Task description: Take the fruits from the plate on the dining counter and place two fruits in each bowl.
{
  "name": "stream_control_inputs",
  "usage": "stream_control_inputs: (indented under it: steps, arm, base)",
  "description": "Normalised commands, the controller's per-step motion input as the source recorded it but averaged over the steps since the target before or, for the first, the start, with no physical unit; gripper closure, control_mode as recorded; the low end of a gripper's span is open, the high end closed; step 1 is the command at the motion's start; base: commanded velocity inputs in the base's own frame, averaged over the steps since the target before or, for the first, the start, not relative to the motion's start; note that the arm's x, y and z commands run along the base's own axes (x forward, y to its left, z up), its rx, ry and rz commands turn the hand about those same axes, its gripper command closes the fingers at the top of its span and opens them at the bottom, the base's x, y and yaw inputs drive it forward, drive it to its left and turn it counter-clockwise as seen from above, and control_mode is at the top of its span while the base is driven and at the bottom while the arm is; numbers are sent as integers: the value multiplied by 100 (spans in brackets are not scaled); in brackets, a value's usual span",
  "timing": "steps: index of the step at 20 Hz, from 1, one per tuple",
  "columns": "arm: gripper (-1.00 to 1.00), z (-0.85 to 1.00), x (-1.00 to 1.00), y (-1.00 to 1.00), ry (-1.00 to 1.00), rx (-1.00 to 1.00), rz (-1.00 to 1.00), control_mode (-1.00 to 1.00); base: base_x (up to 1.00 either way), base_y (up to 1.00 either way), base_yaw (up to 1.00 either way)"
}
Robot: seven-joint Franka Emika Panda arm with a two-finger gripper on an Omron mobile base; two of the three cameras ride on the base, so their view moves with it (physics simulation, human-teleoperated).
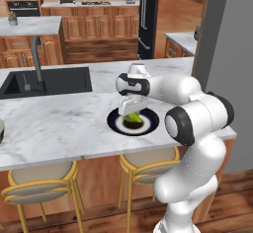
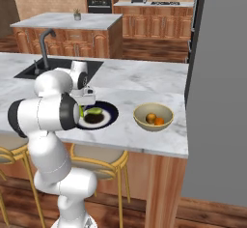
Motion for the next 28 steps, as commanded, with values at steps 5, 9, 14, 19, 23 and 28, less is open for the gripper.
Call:
stream_control_inputs:
  steps: [5,9,14,19,23,28]
  arm:
    - [100,0,0,0,0,0,0,100]
    - [100,0,0,0,0,0,0,100]
    - [100,0,0,0,0,0,0,100]
    - [100,0,0,0,0,0,0,100]
    - [100,0,0,0,0,0,0,100]
    - [100,0,0,0,0,0,0,100]
  base:
    - [-23,62,0]
    - [-6,89,0]
    - [11,91,-2]
    - [52,71,-9]
    - [54,42,-2]
    - [60,31,0]
